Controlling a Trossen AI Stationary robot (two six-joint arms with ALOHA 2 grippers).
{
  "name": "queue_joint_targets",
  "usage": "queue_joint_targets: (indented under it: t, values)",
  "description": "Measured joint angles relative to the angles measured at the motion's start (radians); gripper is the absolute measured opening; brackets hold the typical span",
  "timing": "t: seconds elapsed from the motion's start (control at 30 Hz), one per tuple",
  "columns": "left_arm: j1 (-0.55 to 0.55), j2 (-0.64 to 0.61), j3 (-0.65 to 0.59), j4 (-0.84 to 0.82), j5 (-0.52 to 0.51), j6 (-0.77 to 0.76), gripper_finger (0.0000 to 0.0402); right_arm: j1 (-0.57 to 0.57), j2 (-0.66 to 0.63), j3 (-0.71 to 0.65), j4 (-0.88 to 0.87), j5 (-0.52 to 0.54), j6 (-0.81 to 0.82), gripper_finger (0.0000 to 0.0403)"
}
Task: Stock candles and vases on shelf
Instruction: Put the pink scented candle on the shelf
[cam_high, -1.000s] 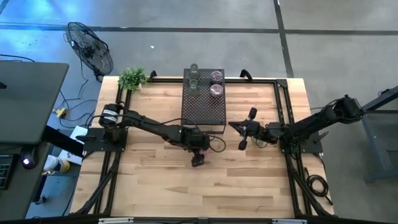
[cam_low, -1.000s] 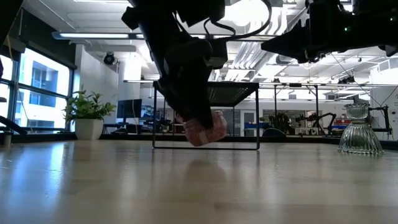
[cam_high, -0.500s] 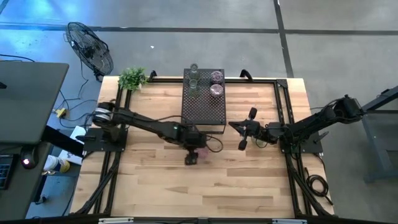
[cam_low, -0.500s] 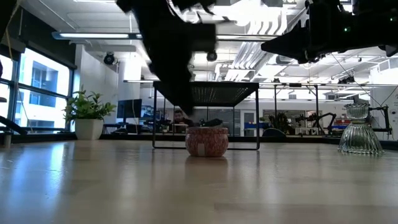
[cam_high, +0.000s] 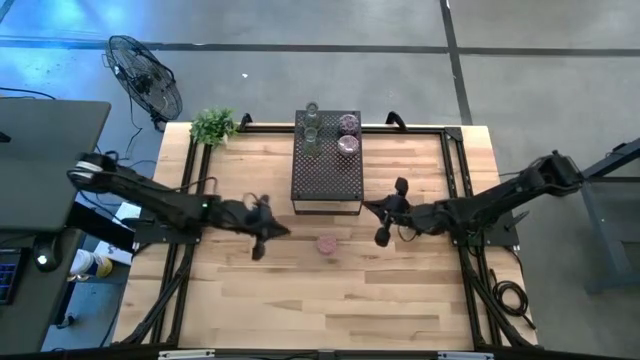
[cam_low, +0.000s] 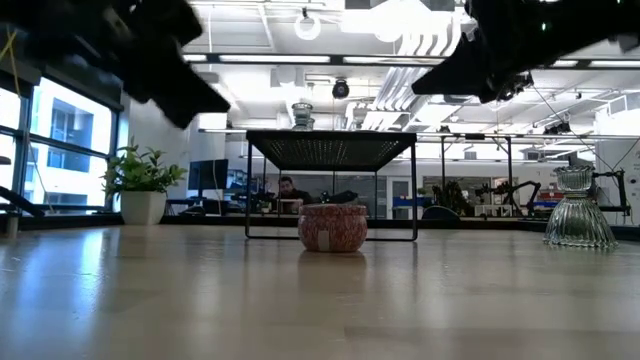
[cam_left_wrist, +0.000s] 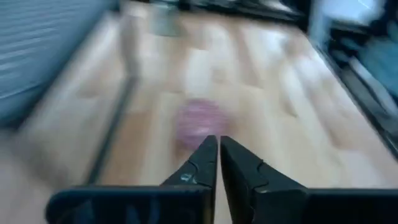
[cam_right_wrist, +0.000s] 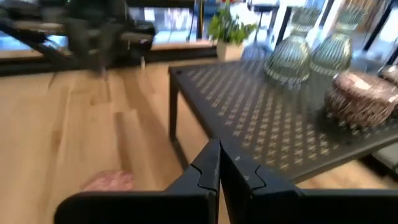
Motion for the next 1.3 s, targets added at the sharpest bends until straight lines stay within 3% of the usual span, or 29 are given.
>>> queue_joint_targets:
  t: [0.13, 0.2, 0.33, 0.43, 0.7, 0.9, 1.07, 1.3]
  values:
    - [0.049, -0.113, -0.132, -0.011, -0.152, -0.110, 0.0029, 0.061, 0.010, 0.124, -0.277, 0.034, 0.192, 0.0000]
    - [0.069, -0.142, -0.217, 0.091, -0.164, -0.095, 0.0017, 0.102, 0.028, 0.174, -0.368, 0.077, 0.285, 0.0000]
    - [0.163, -0.167, -0.369, 0.381, -0.029, -0.016, 0.0005, 0.158, 0.092, 0.243, -0.450, 0.097, 0.435, 0.0000]
    - [0.247, -0.165, -0.412, 0.478, 0.048, 0.037, 0.0005, 0.177, 0.158, 0.290, -0.486, 0.064, 0.544, 0.0000]
    - [0.463, -0.167, -0.396, 0.477, 0.264, 0.186, 0.0003, 0.169, 0.376, 0.510, -0.786, -0.078, 0.808, 0.0000]
    - [0.551, -0.166, -0.394, 0.435, 0.333, 0.194, 0.0003, 0.169, 0.506, 0.640, -0.910, -0.118, 1.007, 0.0004]
    - [0.561, -0.166, -0.394, 0.425, 0.324, 0.178, 0.0003, 0.163, 0.598, 0.653, -0.858, -0.189, 1.106, 0.0061]
    - [0.561, -0.166, -0.394, 0.429, 0.327, 0.197, 0.0003, 0.128, 0.673, 0.653, -0.717, -0.192, 1.036, 0.0217]
